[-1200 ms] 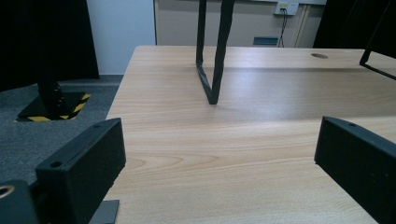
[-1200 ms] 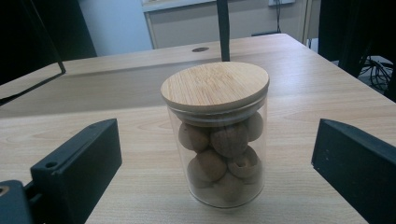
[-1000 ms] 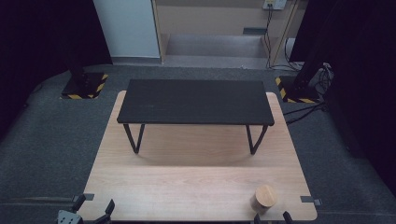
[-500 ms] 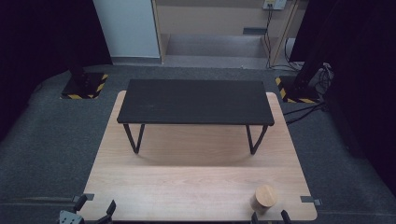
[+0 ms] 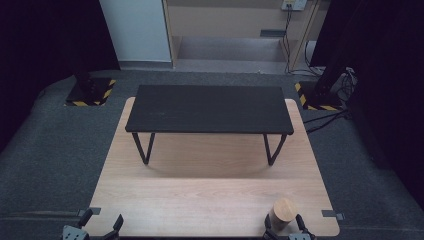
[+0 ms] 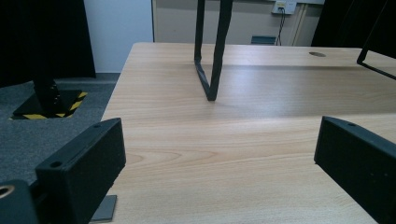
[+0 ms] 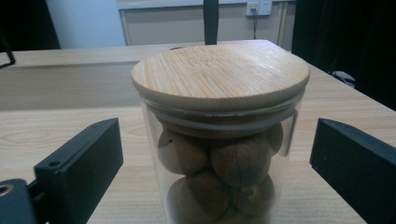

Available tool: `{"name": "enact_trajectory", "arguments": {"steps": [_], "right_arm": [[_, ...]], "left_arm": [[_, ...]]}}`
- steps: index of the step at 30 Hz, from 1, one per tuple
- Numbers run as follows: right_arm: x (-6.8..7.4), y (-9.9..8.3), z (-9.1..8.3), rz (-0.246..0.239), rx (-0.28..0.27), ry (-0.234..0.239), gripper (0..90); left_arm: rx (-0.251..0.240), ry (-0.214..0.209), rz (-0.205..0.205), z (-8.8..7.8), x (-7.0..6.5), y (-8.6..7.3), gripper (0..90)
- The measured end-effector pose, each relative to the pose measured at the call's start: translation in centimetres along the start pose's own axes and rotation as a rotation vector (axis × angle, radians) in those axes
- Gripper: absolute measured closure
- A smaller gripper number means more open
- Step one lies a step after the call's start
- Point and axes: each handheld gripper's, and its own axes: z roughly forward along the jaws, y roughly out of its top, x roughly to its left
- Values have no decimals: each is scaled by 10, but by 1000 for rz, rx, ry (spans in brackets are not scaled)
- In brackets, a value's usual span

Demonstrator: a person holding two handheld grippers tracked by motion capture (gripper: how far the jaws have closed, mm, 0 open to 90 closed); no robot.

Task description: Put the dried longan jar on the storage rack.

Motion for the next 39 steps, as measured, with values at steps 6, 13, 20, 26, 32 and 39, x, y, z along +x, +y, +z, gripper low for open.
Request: {"name": "enact_trajectory", "arguments": {"steps": [6,13,20,26,32,39], "right_arm": [[5,-1,6,-9,-1,-23,74],[5,-2,7,-21,3,-22,253],[7,5,5,-10,25,-28,257],[6,21,-4,7,26,1,257],[4,49,-11,25,9,43,257],[1,92,-9,44,5,102,258]], "left_arm": [[3,-1,-3,1,2,0,7],[2,-5,-6,3,3,0,8],[6,-10,-7,3,4,0,10],[3,-11,-9,2,3,1,11],[2,-16,-9,2,3,2,12],[-2,-19,-9,1,4,2,14]]}}
